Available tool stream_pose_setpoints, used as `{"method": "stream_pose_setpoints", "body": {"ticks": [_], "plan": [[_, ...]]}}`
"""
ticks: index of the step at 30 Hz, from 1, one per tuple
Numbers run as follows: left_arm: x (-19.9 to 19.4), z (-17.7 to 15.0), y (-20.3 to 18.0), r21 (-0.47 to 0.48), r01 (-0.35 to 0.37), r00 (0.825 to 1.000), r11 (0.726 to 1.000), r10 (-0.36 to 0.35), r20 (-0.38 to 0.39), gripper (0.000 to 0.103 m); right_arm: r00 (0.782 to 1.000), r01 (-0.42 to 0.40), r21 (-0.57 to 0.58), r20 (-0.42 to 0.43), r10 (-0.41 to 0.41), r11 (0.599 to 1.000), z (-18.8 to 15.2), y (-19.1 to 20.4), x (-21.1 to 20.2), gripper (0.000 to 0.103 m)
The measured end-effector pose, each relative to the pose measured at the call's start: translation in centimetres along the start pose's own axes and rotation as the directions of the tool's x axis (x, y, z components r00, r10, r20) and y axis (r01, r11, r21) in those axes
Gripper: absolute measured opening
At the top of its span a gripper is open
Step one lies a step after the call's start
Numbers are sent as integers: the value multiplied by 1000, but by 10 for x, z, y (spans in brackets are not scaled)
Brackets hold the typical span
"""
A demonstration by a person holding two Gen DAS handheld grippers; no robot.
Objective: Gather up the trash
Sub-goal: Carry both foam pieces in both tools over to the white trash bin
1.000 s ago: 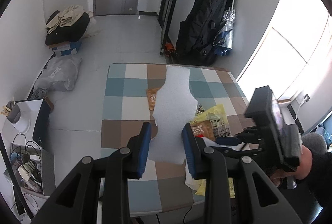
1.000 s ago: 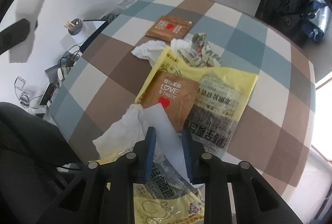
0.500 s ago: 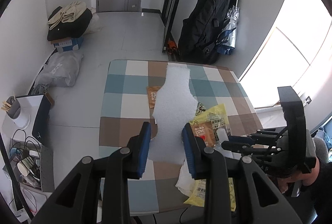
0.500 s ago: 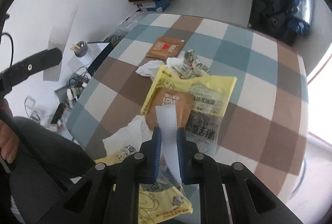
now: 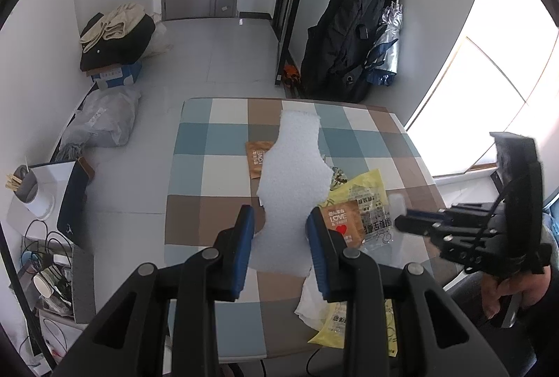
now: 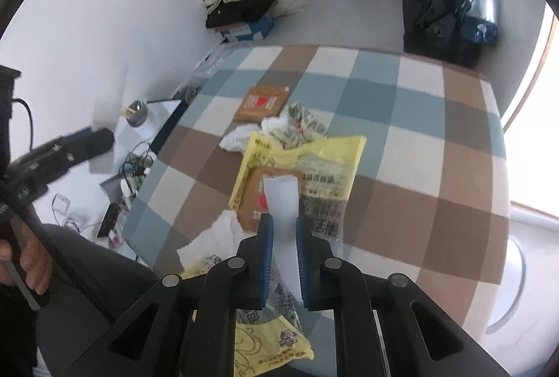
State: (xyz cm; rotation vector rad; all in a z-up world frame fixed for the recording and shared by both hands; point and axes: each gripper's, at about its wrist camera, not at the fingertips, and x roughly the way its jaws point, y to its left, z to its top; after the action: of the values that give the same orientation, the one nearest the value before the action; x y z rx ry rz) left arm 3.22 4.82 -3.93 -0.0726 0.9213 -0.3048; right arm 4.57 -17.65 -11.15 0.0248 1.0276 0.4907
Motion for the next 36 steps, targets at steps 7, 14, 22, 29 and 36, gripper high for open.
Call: {"method": "stream_pose_setpoints", "body": {"ticks": [7, 14, 22, 29, 36], "plan": [[9, 5, 1, -25, 3, 1000, 1000, -3, -18, 26, 993, -50, 23, 106, 48, 998, 12, -1, -43, 12], [1, 9, -25, 4, 35, 999, 999, -35, -5, 26, 967, -75, 45, 249, 62, 996, 5, -6, -125, 12], [-12, 29, -99, 80, 71, 997, 994, -73, 13, 26, 914, -62, 96, 405, 18, 993, -21, -25, -225, 12], [-10, 46, -202, 195, 210, 977, 958, -211, -17, 26, 864, -23, 212, 496, -87, 977, -55, -69, -293, 12], [24, 49, -278, 251, 321, 944, 913, -287, -164, 26, 834, 62, 381, 488, -257, 922, -103, -135, -334, 12]]}}
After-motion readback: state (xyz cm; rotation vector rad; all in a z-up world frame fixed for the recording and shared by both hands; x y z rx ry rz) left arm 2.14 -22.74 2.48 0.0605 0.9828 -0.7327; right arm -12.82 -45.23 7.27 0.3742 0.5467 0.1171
